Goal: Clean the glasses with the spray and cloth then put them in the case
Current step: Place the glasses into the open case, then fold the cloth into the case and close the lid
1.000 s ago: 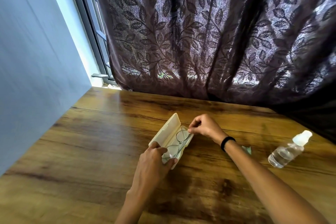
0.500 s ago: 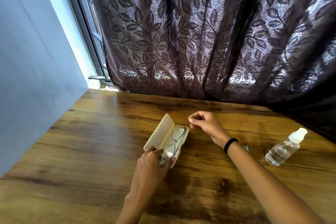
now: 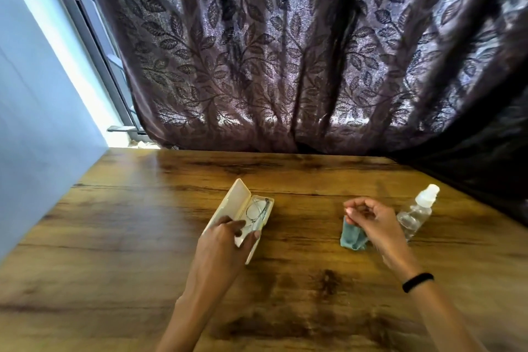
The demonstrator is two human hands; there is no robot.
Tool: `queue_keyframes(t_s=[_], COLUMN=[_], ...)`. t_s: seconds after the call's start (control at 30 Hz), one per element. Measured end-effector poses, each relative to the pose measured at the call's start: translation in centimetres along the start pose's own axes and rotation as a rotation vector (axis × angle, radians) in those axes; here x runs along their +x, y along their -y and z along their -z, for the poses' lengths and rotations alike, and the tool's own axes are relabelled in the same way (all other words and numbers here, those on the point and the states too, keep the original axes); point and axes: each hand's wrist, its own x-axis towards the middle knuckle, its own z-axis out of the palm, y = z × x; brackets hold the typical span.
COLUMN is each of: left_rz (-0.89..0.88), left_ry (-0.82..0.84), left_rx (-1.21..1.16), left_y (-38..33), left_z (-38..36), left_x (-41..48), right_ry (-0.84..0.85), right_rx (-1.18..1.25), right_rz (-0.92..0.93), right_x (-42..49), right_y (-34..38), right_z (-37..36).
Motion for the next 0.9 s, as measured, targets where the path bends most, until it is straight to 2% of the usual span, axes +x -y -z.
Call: queue_keyframes(t_s=[0.1, 0.2, 0.33, 0.5, 0.63, 0.8, 0.9], left_rz=[-0.08, -0.155, -0.204, -0.279, -0.303, -0.57, -0.624], left_ry=[0.001, 0.108, 0.256, 0.333, 0.385, 0.535, 0.567], left_rx=[0.001, -0.066, -0.029, 0.008, -0.032, 0.145, 0.175], left_y=[-2.1, -4.3, -7.6, -11.0, -12.3, -12.4, -12.3], left_z=[-0.6, -2.1, -5.0, -8.6, -10.3, -11.3, -11.1], left_x=[1.3, 2.4, 3.5, 3.7, 4.1, 5.4, 6.1], right_ry=[-0.045, -0.078, -0.081, -0.048, 0.042, 0.034, 0.027], right_rx=[-0.055, -0.094, -0.177, -0.398, -0.574, -0.714, -0.712], right_rz=[0.019, 0.005, 0.01, 0.034, 0.044, 0.156, 0.14], right_x=[-0.8, -1.3, -1.5, -1.8, -2.3, -2.5, -2.5], right_y=[-0.5, -1.2, -1.9, -2.7, -3.1, -3.2, -3.2], right_z=[1.0, 1.9, 3.0, 3.5, 3.3, 3.0, 3.0])
